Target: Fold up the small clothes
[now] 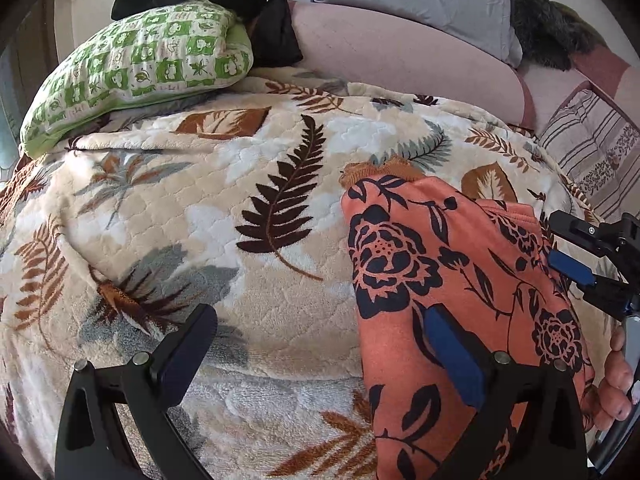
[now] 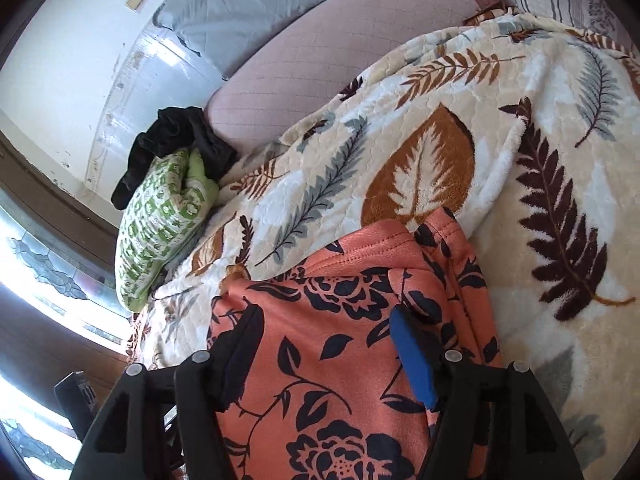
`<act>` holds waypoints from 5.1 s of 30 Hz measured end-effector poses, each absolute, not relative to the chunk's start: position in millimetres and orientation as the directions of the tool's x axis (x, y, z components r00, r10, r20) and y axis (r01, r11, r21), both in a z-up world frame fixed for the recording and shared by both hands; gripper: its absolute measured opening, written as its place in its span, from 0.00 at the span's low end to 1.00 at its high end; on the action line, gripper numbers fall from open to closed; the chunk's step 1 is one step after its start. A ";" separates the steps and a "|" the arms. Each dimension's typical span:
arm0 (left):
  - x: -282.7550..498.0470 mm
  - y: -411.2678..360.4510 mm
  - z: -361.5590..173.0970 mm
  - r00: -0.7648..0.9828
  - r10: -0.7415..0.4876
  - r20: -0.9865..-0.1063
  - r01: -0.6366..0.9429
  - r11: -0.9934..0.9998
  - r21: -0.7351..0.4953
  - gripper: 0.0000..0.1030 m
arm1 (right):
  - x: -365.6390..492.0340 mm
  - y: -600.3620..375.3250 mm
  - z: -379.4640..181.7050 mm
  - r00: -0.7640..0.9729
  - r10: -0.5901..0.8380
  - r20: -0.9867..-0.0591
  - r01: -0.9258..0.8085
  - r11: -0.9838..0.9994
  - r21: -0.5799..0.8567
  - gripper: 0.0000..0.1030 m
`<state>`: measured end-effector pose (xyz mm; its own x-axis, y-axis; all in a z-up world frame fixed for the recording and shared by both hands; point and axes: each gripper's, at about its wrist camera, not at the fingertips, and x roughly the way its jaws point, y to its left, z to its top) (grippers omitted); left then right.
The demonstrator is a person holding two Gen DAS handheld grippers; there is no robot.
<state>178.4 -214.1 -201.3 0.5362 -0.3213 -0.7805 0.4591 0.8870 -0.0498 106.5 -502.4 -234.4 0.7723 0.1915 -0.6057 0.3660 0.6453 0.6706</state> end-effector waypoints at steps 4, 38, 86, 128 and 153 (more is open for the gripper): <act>171.2 -210.2 -191.6 0.579 -0.313 -0.753 0.457 0.889 -0.018 1.00 | 82.9 -493.3 -222.7 0.785 0.196 -0.587 0.347 0.646 0.680 0.67; 132.8 -215.8 -198.2 0.565 -0.322 -0.760 0.518 0.855 0.023 1.00 | 7.6 -455.3 -234.5 0.685 0.194 -0.703 0.383 0.725 0.573 0.58; 155.5 -243.0 -232.5 0.163 -0.556 -0.815 0.627 0.696 -0.350 0.95 | 50.8 -500.0 -290.8 0.672 0.423 -0.608 0.355 0.536 0.766 0.75; 160.1 -138.2 -178.1 0.464 -0.439 -0.769 0.507 0.844 -0.176 0.41 | 99.4 -376.6 -217.9 0.780 0.334 -0.530 0.091 0.777 0.623 0.43; 166.0 -129.1 -188.7 0.454 -0.420 -0.786 0.482 0.857 -0.179 0.41 | 106.0 -374.6 -223.5 0.754 0.363 -0.547 0.113 0.749 0.653 0.43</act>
<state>166.0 -129.1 -188.7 0.4543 -0.4198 -0.7857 0.4823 0.8575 -0.1793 106.0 -374.6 -223.5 0.7542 0.3632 -0.5471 0.1134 0.7485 0.6533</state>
